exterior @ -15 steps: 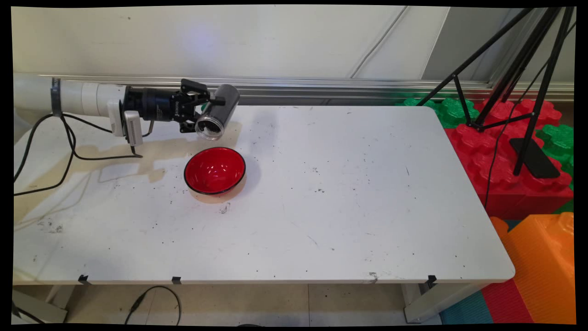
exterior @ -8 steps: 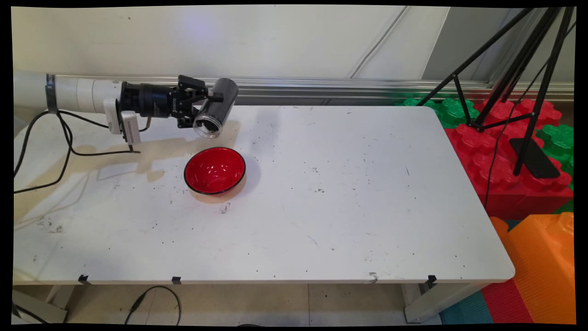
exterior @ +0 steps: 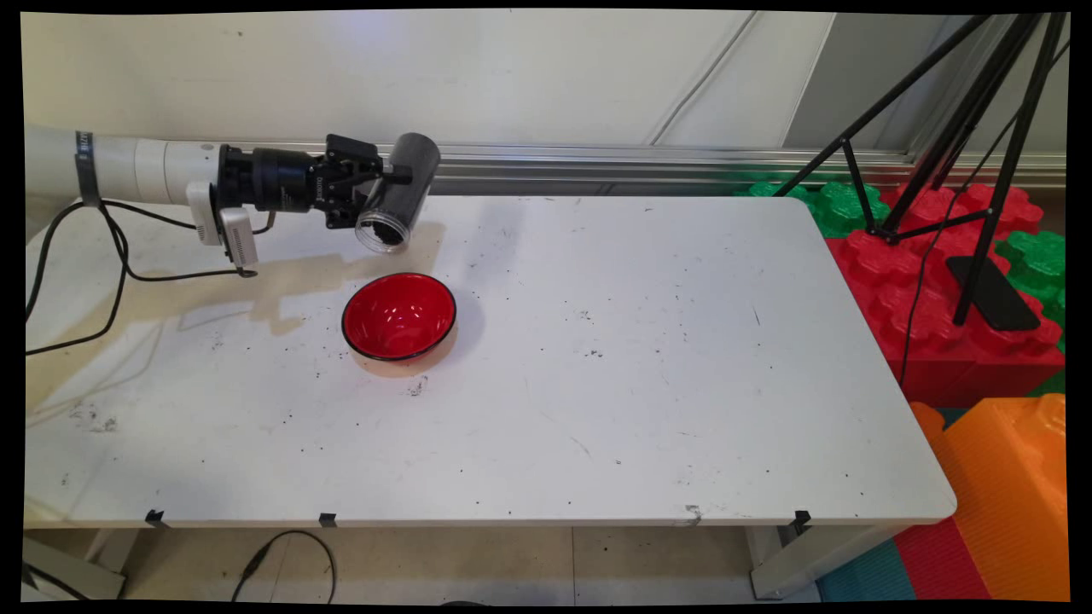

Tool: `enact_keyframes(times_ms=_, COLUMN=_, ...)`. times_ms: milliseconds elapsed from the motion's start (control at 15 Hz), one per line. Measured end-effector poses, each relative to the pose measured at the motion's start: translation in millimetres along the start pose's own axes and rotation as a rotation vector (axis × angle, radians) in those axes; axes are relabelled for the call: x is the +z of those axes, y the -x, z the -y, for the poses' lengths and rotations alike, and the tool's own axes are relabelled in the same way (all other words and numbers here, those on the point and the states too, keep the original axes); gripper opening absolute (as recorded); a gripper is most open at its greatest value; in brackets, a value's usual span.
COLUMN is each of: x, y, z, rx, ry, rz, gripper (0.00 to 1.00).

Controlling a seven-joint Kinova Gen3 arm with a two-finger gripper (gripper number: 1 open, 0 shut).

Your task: Pour the black seasoning powder in the red bowl

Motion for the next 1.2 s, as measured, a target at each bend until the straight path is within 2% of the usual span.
enact_keyframes(times_ms=333, x=-1.3, y=-1.5, z=5.9, rx=0.074, ry=-0.006, rz=0.008, gripper=0.0)
enact_keyframes(times_ms=1200, x=-1.9, y=-6.4, z=17.1, rx=0.191, ry=-0.023, rz=0.013, gripper=0.0)
